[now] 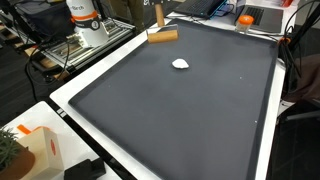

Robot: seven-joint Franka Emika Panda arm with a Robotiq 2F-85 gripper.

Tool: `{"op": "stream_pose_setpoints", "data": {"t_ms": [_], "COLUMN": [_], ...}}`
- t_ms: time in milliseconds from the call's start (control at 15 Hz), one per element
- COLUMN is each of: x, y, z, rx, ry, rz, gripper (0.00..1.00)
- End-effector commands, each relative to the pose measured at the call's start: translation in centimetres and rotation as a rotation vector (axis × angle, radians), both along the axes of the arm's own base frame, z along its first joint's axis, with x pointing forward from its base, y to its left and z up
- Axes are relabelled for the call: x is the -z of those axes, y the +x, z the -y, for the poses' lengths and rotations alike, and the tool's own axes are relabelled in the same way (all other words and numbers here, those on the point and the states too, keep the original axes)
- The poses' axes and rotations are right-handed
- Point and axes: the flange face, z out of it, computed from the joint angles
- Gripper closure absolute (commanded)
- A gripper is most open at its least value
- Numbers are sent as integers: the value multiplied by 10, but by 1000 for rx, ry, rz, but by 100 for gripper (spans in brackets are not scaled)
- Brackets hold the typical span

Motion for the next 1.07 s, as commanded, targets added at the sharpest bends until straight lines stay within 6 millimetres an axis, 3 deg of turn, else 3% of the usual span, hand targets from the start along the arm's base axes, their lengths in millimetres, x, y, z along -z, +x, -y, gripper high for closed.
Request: {"op": "stream_pose_setpoints", "data": {"t_ms": [0, 267, 333, 533, 600, 867, 1000], "x": [13, 40, 25, 41, 51, 82, 92], "y": [23, 54, 37, 48, 57, 73, 69], "z": [2, 4, 4, 7, 5, -2, 3], "rx": [-73, -84, -99, -95, -79, -96, -111], "ry": [-24, -55, -50, -39, -36, -37, -34], "rz": [1, -64, 9, -47, -22, 16, -23], "gripper": [78, 78, 53, 53, 78, 78, 78]}}
